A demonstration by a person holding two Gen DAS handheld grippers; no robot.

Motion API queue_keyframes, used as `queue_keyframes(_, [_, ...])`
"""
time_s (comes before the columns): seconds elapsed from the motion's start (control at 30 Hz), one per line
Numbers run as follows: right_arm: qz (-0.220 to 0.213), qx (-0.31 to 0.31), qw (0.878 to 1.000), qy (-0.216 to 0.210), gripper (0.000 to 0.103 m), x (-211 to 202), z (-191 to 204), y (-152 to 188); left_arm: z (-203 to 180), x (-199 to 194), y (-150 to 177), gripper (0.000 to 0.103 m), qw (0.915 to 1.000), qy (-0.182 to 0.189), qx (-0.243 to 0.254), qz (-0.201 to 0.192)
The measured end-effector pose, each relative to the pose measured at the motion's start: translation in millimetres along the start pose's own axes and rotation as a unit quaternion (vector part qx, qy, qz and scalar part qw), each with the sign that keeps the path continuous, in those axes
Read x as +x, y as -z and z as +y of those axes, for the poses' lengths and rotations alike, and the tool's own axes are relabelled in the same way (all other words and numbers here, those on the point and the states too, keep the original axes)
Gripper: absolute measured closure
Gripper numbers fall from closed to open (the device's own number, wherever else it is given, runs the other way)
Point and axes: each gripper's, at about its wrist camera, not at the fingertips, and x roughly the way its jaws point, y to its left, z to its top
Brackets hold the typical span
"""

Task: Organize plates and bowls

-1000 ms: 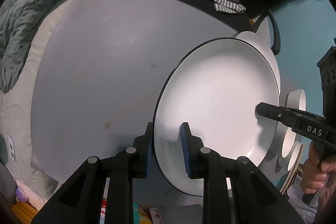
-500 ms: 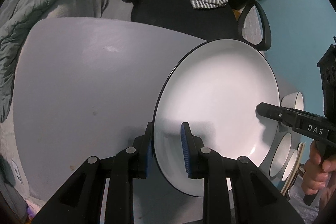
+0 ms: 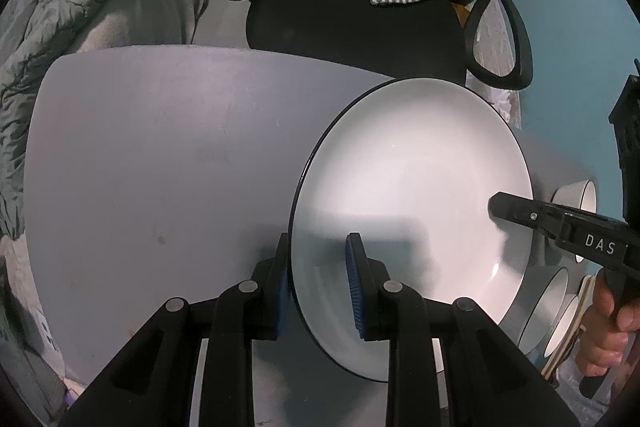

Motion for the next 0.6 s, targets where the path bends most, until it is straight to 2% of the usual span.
queue_keyframes(0.13, [0.008,0.009,1.0,0.008,0.085,0,-1,-4,-3,2,1,0.078,1.0,0.0,0.002,0.007])
queue_keyframes(0.3, [0.017,0.016,1.0,0.012,0.069,-1,4,-6,-12,2,3,0.076,0.9994,-0.02,0.028,-0.001])
queue_keyframes(0.43, [0.025,0.017,0.999,0.026,0.064,0,8,-8,-10,0,2,0.07,0.9995,-0.017,0.026,-0.002])
queue_keyframes(0.57, [0.046,0.03,0.998,0.032,0.053,2,10,-11,-11,-4,-1,0.055,0.9994,-0.02,0.025,-0.012])
queue_keyframes(0.6, [0.051,0.032,0.998,0.034,0.052,2,11,-12,-11,-5,-2,0.055,0.9993,-0.021,0.027,-0.014])
